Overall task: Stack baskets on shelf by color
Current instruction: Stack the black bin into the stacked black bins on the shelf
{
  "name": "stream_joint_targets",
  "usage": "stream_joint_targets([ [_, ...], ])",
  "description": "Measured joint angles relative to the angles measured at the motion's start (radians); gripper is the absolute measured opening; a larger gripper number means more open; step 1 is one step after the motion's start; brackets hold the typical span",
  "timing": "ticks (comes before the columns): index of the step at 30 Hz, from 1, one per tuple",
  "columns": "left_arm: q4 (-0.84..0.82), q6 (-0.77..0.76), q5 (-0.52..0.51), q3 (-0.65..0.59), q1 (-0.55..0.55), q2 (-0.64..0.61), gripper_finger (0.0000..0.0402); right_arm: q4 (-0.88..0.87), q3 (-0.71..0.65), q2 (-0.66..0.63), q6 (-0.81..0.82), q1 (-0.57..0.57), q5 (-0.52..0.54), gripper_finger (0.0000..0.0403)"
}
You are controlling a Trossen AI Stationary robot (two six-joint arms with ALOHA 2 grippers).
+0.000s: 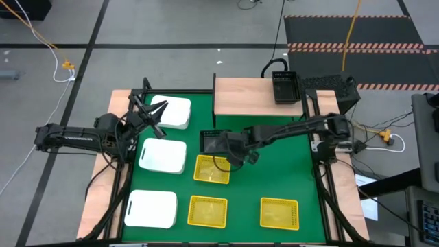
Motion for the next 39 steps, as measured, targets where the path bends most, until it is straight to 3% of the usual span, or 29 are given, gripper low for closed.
stream_joint_targets([
  [6, 0.000, 0.007, 0.000, 0.000, 0.000, 0.000, 0.0037, -0.031, 0.000, 0.067, -0.162, -0.038, 0.079, 0.0112],
  [14, -0.005, 0.034, 0.000, 0.000, 0.000, 0.000, 0.0037, 0.034, 0.000, 0.112, -0.272, -0.050, 0.074, 0.0112],
  [20, -0.005, 0.037, 0.000, 0.000, 0.000, 0.000, 0.0037, 0.047, 0.001, 0.130, -0.234, -0.064, 0.069, 0.0107],
  [25, -0.005, 0.036, 0.000, 0.000, 0.000, 0.000, 0.0037, 0.043, 0.001, 0.124, -0.112, -0.084, -0.025, 0.0052],
  [28, -0.005, 0.036, 0.000, 0.000, 0.000, 0.000, 0.0037, 0.027, 0.001, 0.107, -0.093, -0.082, -0.032, 0.0012],
  [34, -0.006, 0.037, 0.000, 0.000, 0.000, 0.000, 0.0037, 0.036, 0.000, -0.006, -0.066, -0.067, -0.043, 0.0011],
  [39, -0.006, 0.040, 0.000, 0.000, 0.000, 0.000, 0.0037, 0.092, 0.000, -0.167, 0.015, -0.060, -0.127, 0.0007],
])
